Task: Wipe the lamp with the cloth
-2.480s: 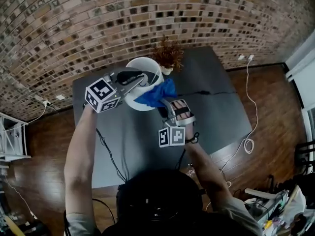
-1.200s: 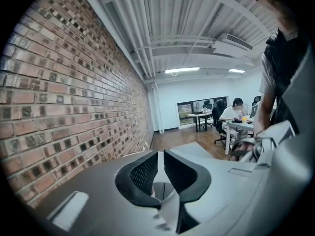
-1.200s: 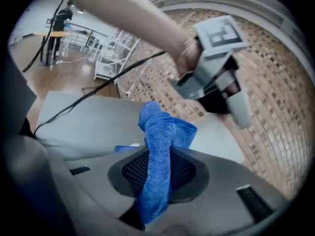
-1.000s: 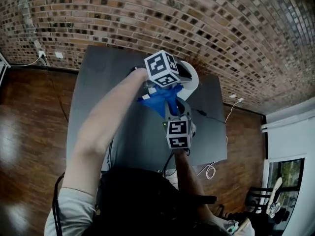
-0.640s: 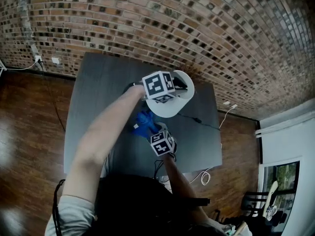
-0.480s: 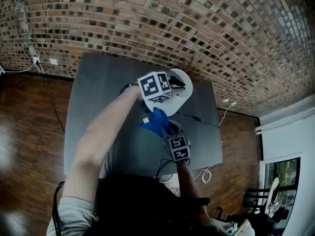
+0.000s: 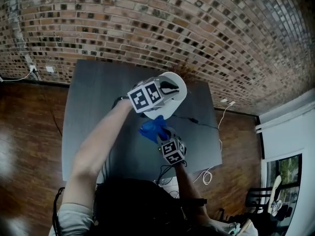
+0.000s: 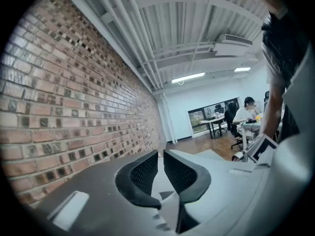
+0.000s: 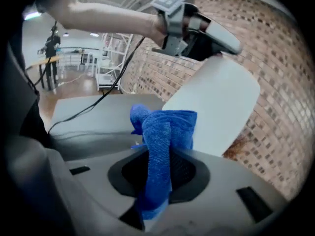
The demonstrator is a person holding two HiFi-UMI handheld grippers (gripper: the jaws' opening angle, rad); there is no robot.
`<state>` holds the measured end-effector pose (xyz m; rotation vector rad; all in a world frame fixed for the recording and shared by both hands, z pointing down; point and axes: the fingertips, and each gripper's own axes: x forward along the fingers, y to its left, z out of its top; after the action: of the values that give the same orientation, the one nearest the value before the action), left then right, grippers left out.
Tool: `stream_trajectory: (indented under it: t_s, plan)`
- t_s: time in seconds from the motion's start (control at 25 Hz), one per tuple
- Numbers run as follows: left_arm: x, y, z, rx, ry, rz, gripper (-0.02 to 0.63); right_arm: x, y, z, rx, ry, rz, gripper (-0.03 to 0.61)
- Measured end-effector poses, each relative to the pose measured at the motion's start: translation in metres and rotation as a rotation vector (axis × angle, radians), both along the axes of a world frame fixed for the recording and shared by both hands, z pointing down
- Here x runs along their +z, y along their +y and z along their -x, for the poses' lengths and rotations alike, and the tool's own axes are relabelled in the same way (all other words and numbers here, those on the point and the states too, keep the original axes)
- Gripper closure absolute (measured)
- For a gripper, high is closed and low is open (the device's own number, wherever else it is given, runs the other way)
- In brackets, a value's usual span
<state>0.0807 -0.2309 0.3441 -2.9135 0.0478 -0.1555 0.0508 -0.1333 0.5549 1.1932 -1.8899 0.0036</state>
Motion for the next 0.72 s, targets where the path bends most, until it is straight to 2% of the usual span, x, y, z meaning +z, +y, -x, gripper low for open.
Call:
stream_trajectory:
  t_s: [0.08, 0.16, 0.24, 0.28, 0.32, 0.36, 0.4, 0.48, 0.56, 0.72]
  plan:
    - [-0.011, 0.014, 0.011, -0.090, 0.075, -0.058, 0.589, -0.017, 0.013, -0.025, 0.079, -0.081, 0.010, 0.489]
    - [-0.014, 0.035, 0.020, -0.217, 0.114, -0.174, 0.589, -0.066, 0.014, -0.059, 0.151, -0.123, -0.049, 0.490]
    - [-0.003, 0.062, 0.011, -0.305, 0.034, -0.350, 0.582, -0.141, 0.003, -0.084, 0.178, -0.130, -0.147, 0.489]
    - [0.007, 0.075, 0.000, -0.321, -0.037, -0.441, 0.535, -0.183, -0.006, -0.091, 0.160, -0.116, -0.207, 0.491]
    - [0.017, 0.085, -0.013, -0.326, -0.113, -0.522, 0.461, -0.222, -0.016, -0.092, 0.115, -0.090, -0.265, 0.491]
    - [0.027, 0.091, -0.026, -0.326, -0.178, -0.585, 0.370, -0.256, -0.025, -0.086, 0.043, -0.054, -0.311, 0.490]
    - [0.035, 0.095, -0.037, -0.323, -0.226, -0.622, 0.324, -0.281, -0.034, -0.074, -0.048, -0.003, -0.334, 0.491]
    - [0.048, 0.094, -0.056, -0.317, -0.308, -0.644, 0.324, -0.299, -0.052, -0.041, -0.229, 0.152, -0.296, 0.490]
    - [0.057, 0.088, -0.067, -0.323, -0.378, -0.637, 0.323, -0.279, -0.067, -0.014, -0.375, 0.312, -0.185, 0.490]
    - [0.069, 0.071, -0.072, -0.344, -0.476, -0.574, 0.330, -0.205, -0.078, 0.032, -0.660, 0.436, 0.112, 0.489]
